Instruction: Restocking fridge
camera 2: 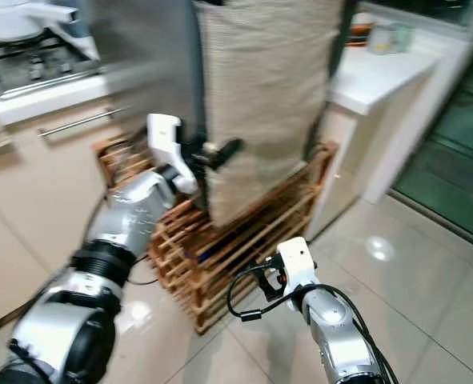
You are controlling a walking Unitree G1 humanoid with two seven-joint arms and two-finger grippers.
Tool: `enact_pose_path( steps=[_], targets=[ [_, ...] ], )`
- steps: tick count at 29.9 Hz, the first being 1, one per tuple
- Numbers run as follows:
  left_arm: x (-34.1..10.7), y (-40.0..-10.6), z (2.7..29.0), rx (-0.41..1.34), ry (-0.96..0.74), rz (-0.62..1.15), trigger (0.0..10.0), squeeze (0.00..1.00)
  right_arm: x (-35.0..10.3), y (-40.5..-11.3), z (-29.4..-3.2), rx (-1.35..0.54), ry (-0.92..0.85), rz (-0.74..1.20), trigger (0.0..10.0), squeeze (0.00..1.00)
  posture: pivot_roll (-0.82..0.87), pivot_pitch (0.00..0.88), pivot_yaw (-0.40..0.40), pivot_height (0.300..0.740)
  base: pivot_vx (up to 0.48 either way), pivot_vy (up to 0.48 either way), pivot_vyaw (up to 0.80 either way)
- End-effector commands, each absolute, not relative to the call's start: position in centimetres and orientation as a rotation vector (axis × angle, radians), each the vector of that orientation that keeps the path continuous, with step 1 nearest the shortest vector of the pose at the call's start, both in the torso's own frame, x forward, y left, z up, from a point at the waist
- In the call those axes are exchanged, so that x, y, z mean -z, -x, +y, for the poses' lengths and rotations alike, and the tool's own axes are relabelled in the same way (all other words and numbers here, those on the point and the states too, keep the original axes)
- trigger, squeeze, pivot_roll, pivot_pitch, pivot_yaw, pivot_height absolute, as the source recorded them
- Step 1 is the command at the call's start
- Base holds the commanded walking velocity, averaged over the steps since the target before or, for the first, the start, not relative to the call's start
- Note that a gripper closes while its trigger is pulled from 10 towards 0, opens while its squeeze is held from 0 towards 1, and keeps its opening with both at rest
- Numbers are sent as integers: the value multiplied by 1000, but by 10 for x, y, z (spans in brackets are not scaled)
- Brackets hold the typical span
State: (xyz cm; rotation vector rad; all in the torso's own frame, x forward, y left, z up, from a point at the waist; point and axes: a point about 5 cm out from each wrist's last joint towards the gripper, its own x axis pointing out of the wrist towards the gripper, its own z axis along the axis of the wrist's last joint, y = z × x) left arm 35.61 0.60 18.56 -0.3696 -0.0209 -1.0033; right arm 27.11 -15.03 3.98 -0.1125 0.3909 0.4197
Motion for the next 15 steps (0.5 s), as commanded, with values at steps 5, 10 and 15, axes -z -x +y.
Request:
enact_pose_path(
  steps=[5,10,15],
  targets=[
    [-231,-315,-65,1344,360,-179,10000,0,-48,-270,-149,-416,115,367,10000,0,-214,0,70,740,0,0,0],
    [-220,-326,-33,1260,290,-182,10000,0,-49,-271,-145,-403,100,356,10000,0,-198,0,71,740,0,0,0],
    [-197,-344,57,953,190,-155,10000,0,-55,-280,-144,-343,89,304,10000,0,-146,0,56,740,0,0,0]
  ],
)
